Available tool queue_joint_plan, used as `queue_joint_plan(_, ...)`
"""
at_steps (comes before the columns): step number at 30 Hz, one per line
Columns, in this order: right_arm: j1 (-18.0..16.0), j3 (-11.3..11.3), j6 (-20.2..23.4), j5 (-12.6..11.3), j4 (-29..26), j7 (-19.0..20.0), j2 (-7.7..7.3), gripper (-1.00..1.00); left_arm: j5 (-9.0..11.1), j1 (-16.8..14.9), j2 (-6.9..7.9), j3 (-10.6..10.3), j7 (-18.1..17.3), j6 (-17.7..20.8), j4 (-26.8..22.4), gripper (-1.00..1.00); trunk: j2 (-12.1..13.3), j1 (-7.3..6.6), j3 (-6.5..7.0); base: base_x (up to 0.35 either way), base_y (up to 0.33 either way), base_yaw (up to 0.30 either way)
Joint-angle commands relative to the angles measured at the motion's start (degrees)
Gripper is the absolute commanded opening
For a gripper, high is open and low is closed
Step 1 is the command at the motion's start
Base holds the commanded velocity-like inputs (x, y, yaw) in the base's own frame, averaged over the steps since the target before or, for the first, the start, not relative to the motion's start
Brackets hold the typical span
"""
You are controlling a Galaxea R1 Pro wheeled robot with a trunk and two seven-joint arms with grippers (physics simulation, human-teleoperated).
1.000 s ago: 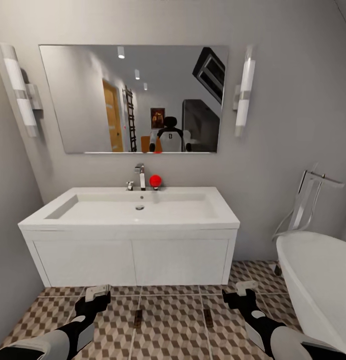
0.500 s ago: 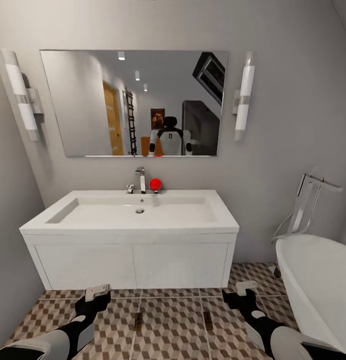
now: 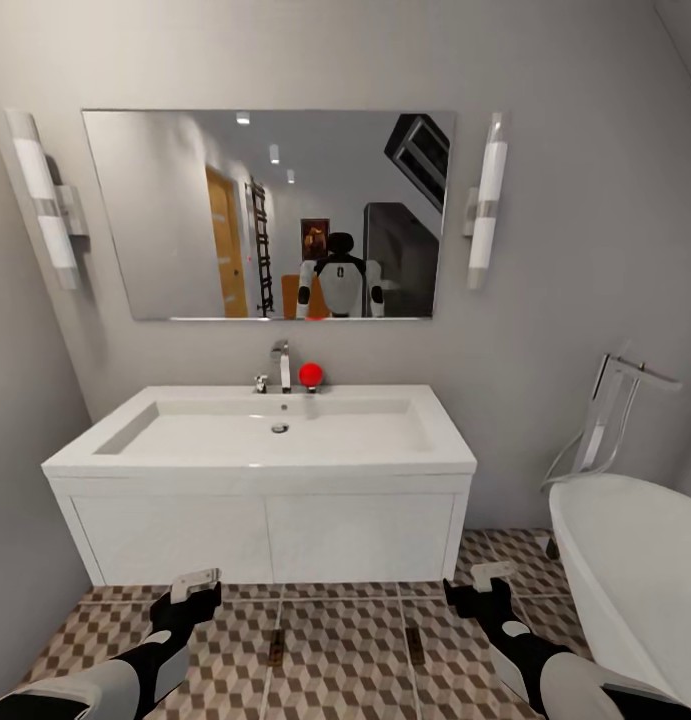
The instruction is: Take the four mousetraps from the cabinet in the bathroom and place them on the bathroom floor. Make sure all four end up on the same floor surface, and ensure that at least two of them are either under or directly next to the same bathroom sink.
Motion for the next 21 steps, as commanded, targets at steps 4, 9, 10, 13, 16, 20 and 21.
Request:
queue_joint_plan(4,0.0,-0.4,-0.2,0.6,0.1,-0.2,-0.01,1.00,0.4,-0.1,0.03,-0.5,0.1,-0.3,0.2,1.00,1.6,-0.89,0.66,0.000,0.000,0.000)
queue_joint_plan(9,0.0,-0.4,-0.2,0.7,0.1,-0.2,-0.01,1.00,0.4,-0.1,0.04,-0.5,0.1,-0.3,0.2,1.00,3.6,-1.98,1.56,0.000,0.000,0.000)
queue_joint_plan(10,0.0,-0.4,-0.2,0.7,0.1,-0.2,-0.01,1.00,0.4,-0.1,0.05,-0.5,0.1,-0.3,0.2,1.00,4.0,-2.20,1.74,0.000,0.000,0.000)
queue_joint_plan(13,0.0,-0.4,-0.2,0.8,0.1,-0.2,0.04,1.00,0.4,-0.1,0.05,-0.5,0.1,-0.3,0.2,1.00,5.2,-2.86,2.27,0.000,0.000,0.000)
queue_joint_plan(16,-0.1,-0.4,-0.2,0.7,0.1,-0.2,0.16,1.00,0.4,-0.1,0.07,-0.5,0.1,-0.3,0.2,1.00,6.4,-3.52,2.81,0.000,0.000,0.000)
queue_joint_plan(20,-0.1,-0.4,-0.2,0.7,0.0,-0.2,0.22,1.00,0.4,-0.1,0.07,-0.5,0.1,-0.3,0.2,1.00,8.0,-4.40,3.53,0.000,0.000,0.000)
queue_joint_plan(21,-0.1,-0.4,-0.3,0.7,-0.1,-0.2,0.22,1.00,0.4,-0.1,0.07,-0.5,0.1,-0.3,0.2,1.00,8.4,-4.62,3.71,0.000,0.000,0.000)
